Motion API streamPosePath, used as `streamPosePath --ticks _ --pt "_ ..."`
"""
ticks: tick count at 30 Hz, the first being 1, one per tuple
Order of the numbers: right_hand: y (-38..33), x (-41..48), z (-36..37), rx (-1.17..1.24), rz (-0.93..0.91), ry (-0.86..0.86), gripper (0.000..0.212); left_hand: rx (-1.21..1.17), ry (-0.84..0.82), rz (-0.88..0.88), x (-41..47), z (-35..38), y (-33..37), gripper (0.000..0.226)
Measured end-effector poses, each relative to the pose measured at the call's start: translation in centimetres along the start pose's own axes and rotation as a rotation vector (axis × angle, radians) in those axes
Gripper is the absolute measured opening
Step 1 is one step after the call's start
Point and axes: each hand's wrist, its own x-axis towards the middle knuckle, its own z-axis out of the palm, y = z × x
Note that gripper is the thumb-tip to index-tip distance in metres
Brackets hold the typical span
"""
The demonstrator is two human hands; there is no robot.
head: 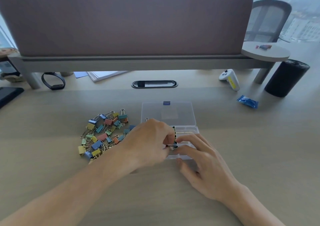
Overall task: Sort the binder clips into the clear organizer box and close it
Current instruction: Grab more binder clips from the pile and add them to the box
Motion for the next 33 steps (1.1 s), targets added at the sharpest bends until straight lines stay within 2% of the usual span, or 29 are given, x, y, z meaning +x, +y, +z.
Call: streamPosePath --ticks 11,14,16,21,24,27,30,33 --pt "0.0 0.2 0.2 -0.054 -0.006 -0.035 0.020 -0.046 0.014 -0.012 -0.3 0.7 -0.6 0.004" --pt "-0.1 0.2 0.1 -0.074 -0.002 -0.074 0.028 -0.035 0.030 -0.011 -0.3 0.8 -0.6 0.003" --pt "-0.1 0.3 0.0 -0.079 0.005 -0.107 0.034 -0.027 0.040 -0.016 -0.2 0.8 -0.7 0.005" --pt "-0.3 0.4 -0.1 -0.097 0.026 -0.127 0.031 -0.080 0.026 -0.043 0.1 0.8 -0.6 0.020" --pt "-0.2 0.2 -0.2 -0.049 0.026 -0.100 0.030 -0.064 0.030 -0.067 0.3 0.9 -0.5 0.018" --pt "-0.1 0.0 -0.2 -0.016 0.049 -0.014 0.021 -0.038 0.026 -0.093 0.7 0.9 -0.3 0.017" --pt "0.1 0.0 0.0 -0.038 0.109 0.081 0.014 -0.022 0.034 -0.106 1.2 1.1 -0.1 0.021" --pt "0.2 0.0 0.4 -0.087 0.140 0.105 0.015 -0.007 0.051 -0.115 1.4 1.4 0.0 0.022"
